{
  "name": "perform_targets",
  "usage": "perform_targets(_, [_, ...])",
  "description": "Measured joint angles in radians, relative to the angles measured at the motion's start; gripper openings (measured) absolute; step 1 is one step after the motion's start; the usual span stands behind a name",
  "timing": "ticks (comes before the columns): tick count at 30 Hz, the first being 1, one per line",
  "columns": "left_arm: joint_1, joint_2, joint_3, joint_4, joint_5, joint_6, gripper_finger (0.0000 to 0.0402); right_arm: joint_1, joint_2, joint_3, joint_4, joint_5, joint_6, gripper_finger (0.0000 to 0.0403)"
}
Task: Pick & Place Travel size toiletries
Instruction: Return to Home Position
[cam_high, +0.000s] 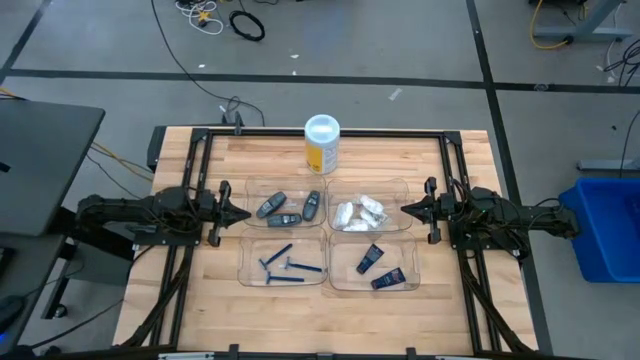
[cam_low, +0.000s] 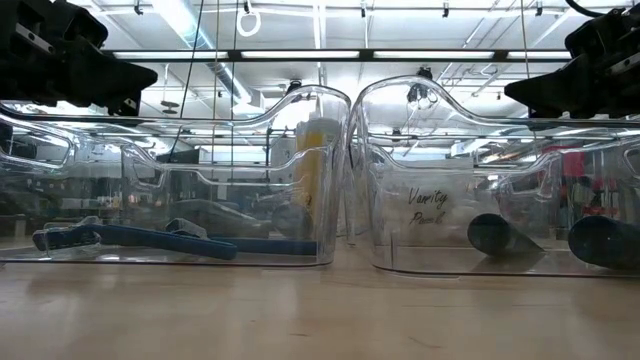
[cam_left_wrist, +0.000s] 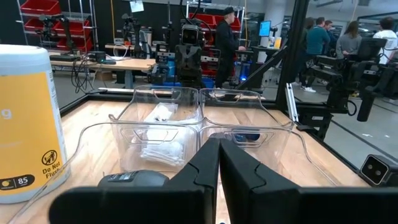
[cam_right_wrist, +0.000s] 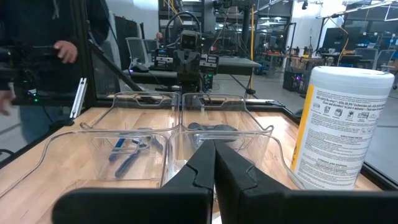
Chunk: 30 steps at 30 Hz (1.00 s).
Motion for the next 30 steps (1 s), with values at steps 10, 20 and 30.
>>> perform_targets(10, [0.000, 0.004, 0.000, 0.006, 0.000, 0.000, 0.0022, 0.000, 0.000, 0.000, 0.000, 0.000, 0.000, 0.0007])
perform_targets(20, [0.000, 0.004, 0.000, 0.008, 0.000, 0.000, 0.0022, 0.000, 0.000, 0.000, 0.000, 0.000, 0.000, 0.0007])
perform_targets(30, [0.000, 0.004, 0.000, 0.011, 0.000, 0.000, 0.0022, 0.000, 0.000, 0.000, 0.000, 0.000, 0.000, 0.0007])
